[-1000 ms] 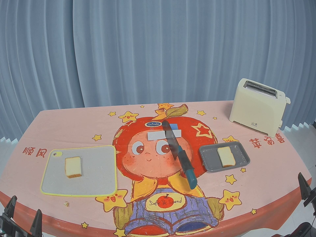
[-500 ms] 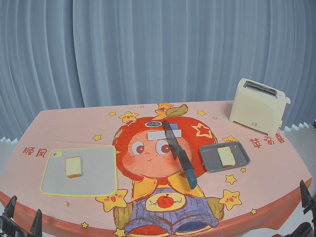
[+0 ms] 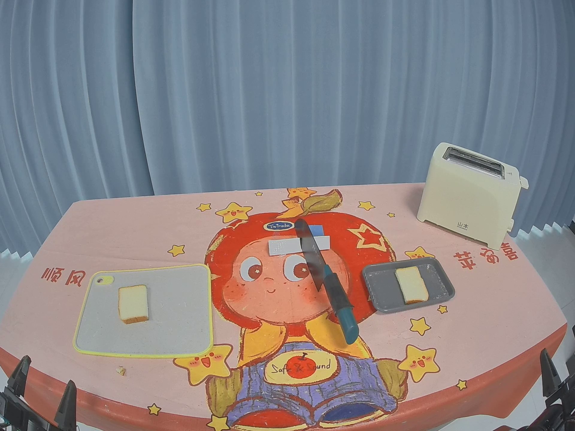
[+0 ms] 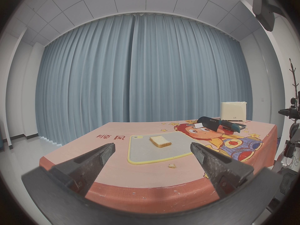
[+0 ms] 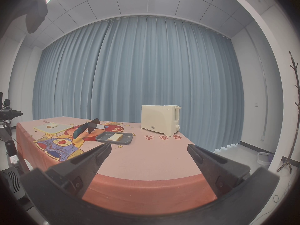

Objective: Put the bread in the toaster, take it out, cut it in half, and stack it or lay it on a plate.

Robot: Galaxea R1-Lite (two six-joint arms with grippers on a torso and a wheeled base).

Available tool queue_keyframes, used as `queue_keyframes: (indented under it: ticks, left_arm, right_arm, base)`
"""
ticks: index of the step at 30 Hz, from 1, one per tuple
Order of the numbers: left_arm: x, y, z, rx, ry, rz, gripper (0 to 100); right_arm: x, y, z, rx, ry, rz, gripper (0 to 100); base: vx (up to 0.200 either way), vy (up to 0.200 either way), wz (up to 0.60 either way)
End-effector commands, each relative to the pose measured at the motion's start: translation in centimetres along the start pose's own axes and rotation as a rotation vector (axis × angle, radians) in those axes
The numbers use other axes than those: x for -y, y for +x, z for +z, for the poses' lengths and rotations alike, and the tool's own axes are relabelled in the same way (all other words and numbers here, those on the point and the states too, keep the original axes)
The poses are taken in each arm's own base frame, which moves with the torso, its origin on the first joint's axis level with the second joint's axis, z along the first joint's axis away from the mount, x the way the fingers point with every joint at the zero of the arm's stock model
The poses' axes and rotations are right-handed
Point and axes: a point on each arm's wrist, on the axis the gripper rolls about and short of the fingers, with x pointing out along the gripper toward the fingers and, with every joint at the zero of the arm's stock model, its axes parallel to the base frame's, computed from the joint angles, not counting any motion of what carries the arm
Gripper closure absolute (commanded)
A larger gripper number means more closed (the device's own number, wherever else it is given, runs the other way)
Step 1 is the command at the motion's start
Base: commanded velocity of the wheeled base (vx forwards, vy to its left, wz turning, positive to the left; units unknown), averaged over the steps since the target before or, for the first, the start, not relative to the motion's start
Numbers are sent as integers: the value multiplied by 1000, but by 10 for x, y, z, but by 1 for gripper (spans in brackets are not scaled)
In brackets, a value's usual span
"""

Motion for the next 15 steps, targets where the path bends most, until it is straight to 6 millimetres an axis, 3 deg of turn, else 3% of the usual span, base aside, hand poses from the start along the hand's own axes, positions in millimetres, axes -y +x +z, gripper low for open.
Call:
queue_keyframes:
  ticks: [1,15]
  left_arm:
    - [0,0,-5,-1,0,1,0]
    - [0,0,-5,-1,0,1,0]
  right_arm:
    - [0,0,-5,-2,-1,0,0]
    - [2,0,-4,-9,11,-105,0]
  base:
    - [0,0,0]
    - [0,0,0]
